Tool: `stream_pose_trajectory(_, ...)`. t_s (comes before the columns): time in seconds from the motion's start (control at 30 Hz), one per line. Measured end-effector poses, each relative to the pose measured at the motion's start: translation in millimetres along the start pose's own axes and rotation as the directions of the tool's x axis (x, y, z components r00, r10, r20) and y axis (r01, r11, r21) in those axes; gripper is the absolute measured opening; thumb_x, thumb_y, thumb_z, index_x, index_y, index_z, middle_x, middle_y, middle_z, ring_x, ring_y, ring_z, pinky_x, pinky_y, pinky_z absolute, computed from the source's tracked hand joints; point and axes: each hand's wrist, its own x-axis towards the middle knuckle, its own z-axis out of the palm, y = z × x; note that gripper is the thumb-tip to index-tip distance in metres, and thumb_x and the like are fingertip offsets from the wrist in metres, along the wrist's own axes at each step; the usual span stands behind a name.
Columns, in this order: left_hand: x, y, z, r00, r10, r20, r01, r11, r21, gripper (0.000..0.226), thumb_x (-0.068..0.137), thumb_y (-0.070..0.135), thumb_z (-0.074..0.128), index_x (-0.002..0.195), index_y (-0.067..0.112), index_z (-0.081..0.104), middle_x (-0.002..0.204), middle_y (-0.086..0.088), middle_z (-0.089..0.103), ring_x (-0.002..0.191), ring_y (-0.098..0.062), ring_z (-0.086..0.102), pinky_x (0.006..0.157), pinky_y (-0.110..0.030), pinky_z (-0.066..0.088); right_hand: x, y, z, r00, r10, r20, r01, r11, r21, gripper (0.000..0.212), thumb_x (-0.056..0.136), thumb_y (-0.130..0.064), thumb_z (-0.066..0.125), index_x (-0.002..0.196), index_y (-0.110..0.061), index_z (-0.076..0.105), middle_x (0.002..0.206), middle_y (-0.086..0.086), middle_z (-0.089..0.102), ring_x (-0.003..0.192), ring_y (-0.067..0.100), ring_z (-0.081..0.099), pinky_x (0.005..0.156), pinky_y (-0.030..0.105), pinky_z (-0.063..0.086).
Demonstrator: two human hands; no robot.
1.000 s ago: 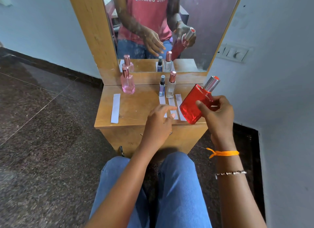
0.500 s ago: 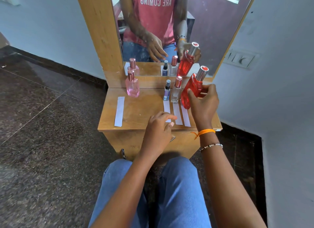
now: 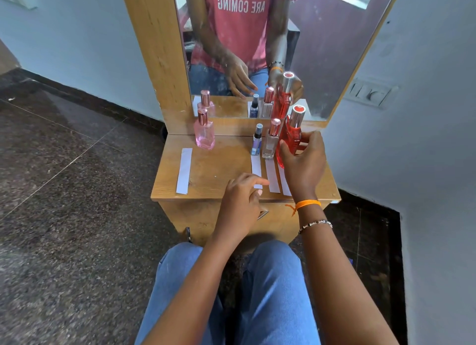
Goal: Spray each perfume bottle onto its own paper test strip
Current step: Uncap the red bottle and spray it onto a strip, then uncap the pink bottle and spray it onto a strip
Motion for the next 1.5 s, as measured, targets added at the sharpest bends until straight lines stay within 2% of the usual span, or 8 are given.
stream_pose_trajectory(0.2, -1, -1, -2, 1.0, 0.001, 0.003, -0.001, 1.0, -0.006, 0.031, 0.089, -0.001, 0.051, 0.106, 0.02, 0.065, 0.115, 0.004, 0.06, 0.112, -0.013, 0.049, 0.09, -0.02, 0.038, -6, 0, -10, 1.0, -0.009, 0.019, 0.01, 0.999, -0.046, 0.049, 0.077, -0.034, 0.075, 0.112, -0.011, 0.05, 0.11, 0.006, 0.055, 0.088, 0.014, 0.053, 0.066, 0.029, 0.044)
stream_pose_trajectory(0.33, -3, -4, -6, 0.999, 0.002, -0.046, -0.003, 1.0, -0.016, 0.032, 0.088, -0.003, 0.05, 0.103, 0.018, 0.067, 0.11, 0.003, 0.061, 0.108, -0.015, 0.051, 0.087, -0.017, 0.037, -33, -5, -16, 0.985, -0.134, -0.11, 0.14, 0.989, 0.056, 0.02, 0.084, -0.018, 0.066, 0.097, -0.011, 0.053, 0.09, -0.003, 0.05, 0.076, 0.011, 0.047, 0.059, 0.017, 0.03)
stream_pose_trajectory(0.47, -8, -20, -21, 0.975, -0.051, -0.214, 0.067, 0.996, 0.067, 0.03, 0.086, -0.001, 0.051, 0.097, 0.022, 0.068, 0.102, 0.003, 0.062, 0.096, -0.021, 0.049, 0.081, -0.027, 0.039, -51, -21, -2, 0.945, -0.265, 0.191, 0.212, 0.942, 0.262, 0.005, 0.087, -0.009, 0.06, 0.085, -0.013, 0.058, 0.078, -0.005, 0.06, 0.065, 0.009, 0.051, 0.058, 0.023, 0.04)
stream_pose_trajectory(0.63, -13, -49, -50, 0.865, -0.133, -0.484, 0.246, 0.953, 0.178, 0.017, 0.087, 0.011, 0.055, 0.094, 0.023, 0.065, 0.103, 0.002, 0.063, 0.096, -0.028, 0.048, 0.084, -0.037, 0.031, -60, -56, 38, 0.752, -0.452, 0.479, 0.338, 0.889, 0.309, 0.002, 0.085, -0.006, 0.063, 0.086, -0.006, 0.064, 0.082, 0.009, 0.063, 0.063, 0.017, 0.052, 0.062, 0.033, 0.043)
stream_pose_trajectory(0.73, -17, -65, -60, 0.83, -0.178, -0.529, 0.337, 0.915, 0.221, 0.024, 0.085, 0.01, 0.055, 0.104, 0.024, 0.063, 0.115, 0.006, 0.061, 0.107, -0.025, 0.042, 0.09, -0.043, 0.031, -63, -68, 66, 0.619, -0.454, 0.641, 0.408, 0.883, 0.231, 0.017, 0.087, -0.009, 0.06, 0.103, -0.004, 0.065, 0.097, 0.014, 0.066, 0.081, 0.032, 0.06, 0.069, 0.039, 0.046)
stream_pose_trajectory(0.93, -21, -76, -61, 0.852, -0.152, -0.502, 0.363, 0.861, 0.356, 0.034, 0.085, 0.013, 0.055, 0.114, 0.029, 0.063, 0.125, 0.021, 0.057, 0.116, -0.016, 0.039, 0.096, -0.039, 0.023, -61, -77, 97, 0.55, -0.35, 0.758, 0.588, 0.807, -0.054, 0.044, 0.095, -0.031, 0.052, 0.135, -0.012, 0.046, 0.133, 0.011, 0.054, 0.11, 0.038, 0.057, 0.073, 0.038, 0.041)
stream_pose_trajectory(1.2, -21, -79, -60, 0.85, -0.14, -0.508, 0.354, 0.866, 0.353, 0.033, 0.085, 0.014, 0.057, 0.113, 0.031, 0.064, 0.125, 0.022, 0.058, 0.115, -0.014, 0.04, 0.097, -0.038, 0.023, -68, -74, 99, 0.611, -0.378, 0.696, 0.528, 0.849, -0.002, 0.034, 0.092, -0.027, 0.056, 0.125, -0.018, 0.059, 0.118, 0.007, 0.058, 0.101, 0.034, 0.06, 0.068, 0.035, 0.041)
stream_pose_trajectory(1.5, -20, -80, -60, 0.849, -0.133, -0.511, 0.357, 0.858, 0.37, 0.03, 0.086, 0.017, 0.058, 0.112, 0.03, 0.064, 0.125, 0.021, 0.058, 0.114, -0.014, 0.04, 0.096, -0.036, 0.023, -72, -77, 100, 0.767, -0.331, 0.549, 0.173, 0.932, 0.32, 0.029, 0.076, -0.005, 0.074, 0.102, -0.012, 0.065, 0.092, 0.003, 0.065, 0.079, 0.013, 0.057, 0.07, 0.03, 0.047)
